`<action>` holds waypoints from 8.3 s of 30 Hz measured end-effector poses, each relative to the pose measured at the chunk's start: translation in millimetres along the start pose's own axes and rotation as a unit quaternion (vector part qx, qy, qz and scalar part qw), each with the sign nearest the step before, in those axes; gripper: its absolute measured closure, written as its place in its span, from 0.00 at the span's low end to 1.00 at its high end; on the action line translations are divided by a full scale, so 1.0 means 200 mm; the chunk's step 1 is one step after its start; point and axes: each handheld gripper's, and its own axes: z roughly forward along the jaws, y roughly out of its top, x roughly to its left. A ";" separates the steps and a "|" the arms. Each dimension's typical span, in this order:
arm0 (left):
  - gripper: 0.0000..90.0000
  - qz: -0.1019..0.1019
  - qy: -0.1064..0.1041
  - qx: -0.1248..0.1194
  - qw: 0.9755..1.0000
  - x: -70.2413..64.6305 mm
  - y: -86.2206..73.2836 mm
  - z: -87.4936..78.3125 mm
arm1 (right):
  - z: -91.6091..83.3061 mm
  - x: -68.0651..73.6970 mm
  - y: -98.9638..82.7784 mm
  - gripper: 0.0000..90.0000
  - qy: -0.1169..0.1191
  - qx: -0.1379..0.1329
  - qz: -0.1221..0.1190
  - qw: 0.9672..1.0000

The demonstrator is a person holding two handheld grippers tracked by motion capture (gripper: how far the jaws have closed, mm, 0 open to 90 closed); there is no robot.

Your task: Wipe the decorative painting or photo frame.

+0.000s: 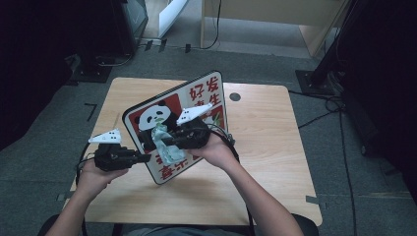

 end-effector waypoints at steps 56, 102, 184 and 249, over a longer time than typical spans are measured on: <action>0.86 0.003 -0.025 0.021 0.999 0.04 0.04 0.00 | 0.24 -0.01 -0.51 0.89 0.019 0.096 0.042 0.994; 0.81 -0.005 -0.001 -0.028 1.000 0.02 -0.04 -0.16 | -0.09 0.03 0.10 0.90 0.007 0.006 0.022 1.000; 0.95 0.002 0.002 -0.024 1.000 0.09 0.05 -0.10 | 0.06 0.08 0.22 0.90 0.046 -0.011 -0.022 0.999; 0.94 0.014 -0.018 -0.017 1.000 0.08 0.05 -0.08 | 0.18 0.12 -0.16 0.90 0.033 0.036 0.010 0.999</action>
